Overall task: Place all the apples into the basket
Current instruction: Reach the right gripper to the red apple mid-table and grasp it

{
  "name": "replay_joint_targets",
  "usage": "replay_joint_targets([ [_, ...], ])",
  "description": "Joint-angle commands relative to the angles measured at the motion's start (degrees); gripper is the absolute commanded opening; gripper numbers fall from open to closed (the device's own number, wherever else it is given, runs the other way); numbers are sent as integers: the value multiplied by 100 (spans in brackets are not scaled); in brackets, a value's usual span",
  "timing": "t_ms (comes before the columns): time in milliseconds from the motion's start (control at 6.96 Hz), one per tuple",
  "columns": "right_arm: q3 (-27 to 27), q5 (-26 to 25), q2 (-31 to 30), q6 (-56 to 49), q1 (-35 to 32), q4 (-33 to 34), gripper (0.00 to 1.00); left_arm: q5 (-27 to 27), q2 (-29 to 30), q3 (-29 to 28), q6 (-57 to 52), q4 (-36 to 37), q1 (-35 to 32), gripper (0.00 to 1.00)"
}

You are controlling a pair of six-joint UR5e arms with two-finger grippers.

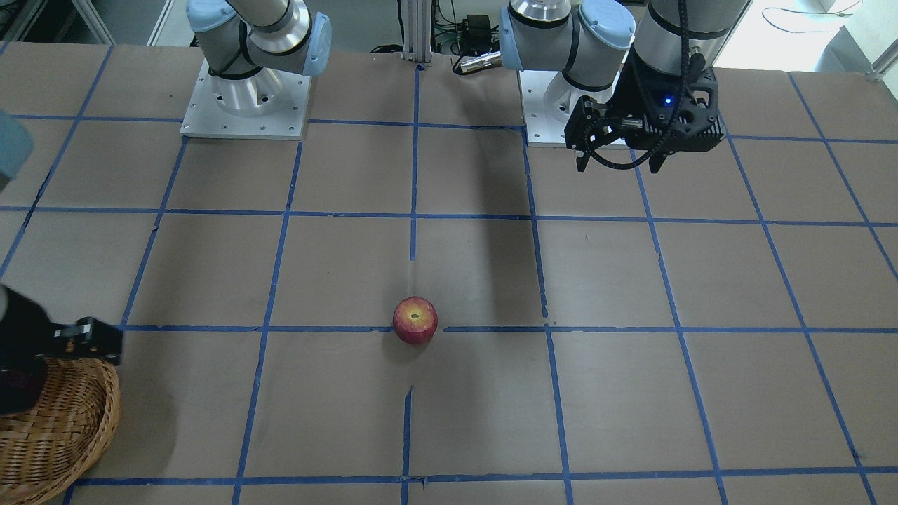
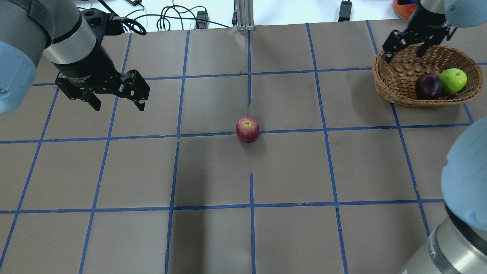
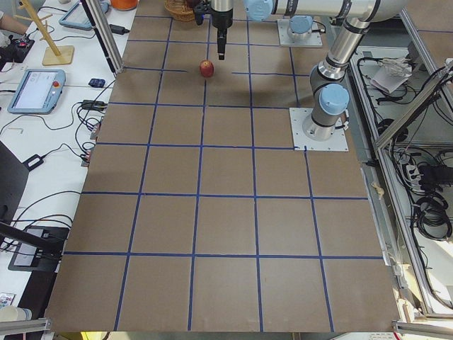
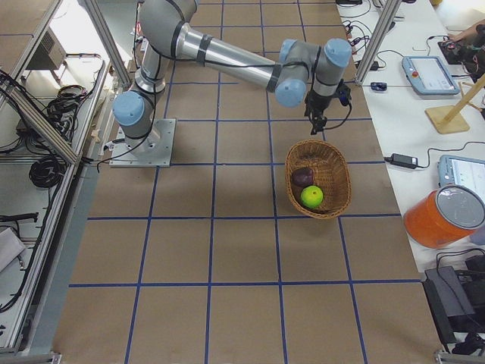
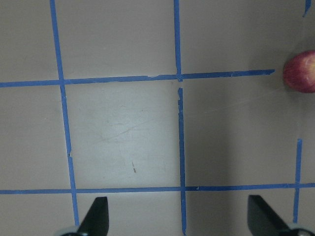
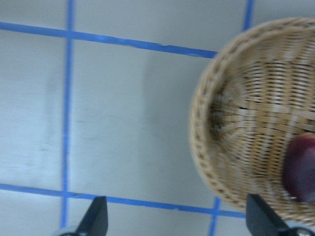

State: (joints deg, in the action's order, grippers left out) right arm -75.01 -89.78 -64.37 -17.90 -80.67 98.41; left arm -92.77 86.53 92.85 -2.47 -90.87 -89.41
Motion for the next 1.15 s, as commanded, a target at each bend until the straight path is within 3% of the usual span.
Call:
replay_joint_targets([
  [0,-145,967,-33,1729,-1376,-323,100,-101,126,-239,36,-35,20,100],
  [287,-452,1006,99,2595,-1976,53,100,-128,146,-285,71,-106,20,100],
  [575,-891,928,458,3675,-2539,1368,100,-67,154,-276,88,-62,20,100],
  [1006,-1331,944,609,4099,-2620,1541,100,-57,119,-276,264,-62,20,100],
])
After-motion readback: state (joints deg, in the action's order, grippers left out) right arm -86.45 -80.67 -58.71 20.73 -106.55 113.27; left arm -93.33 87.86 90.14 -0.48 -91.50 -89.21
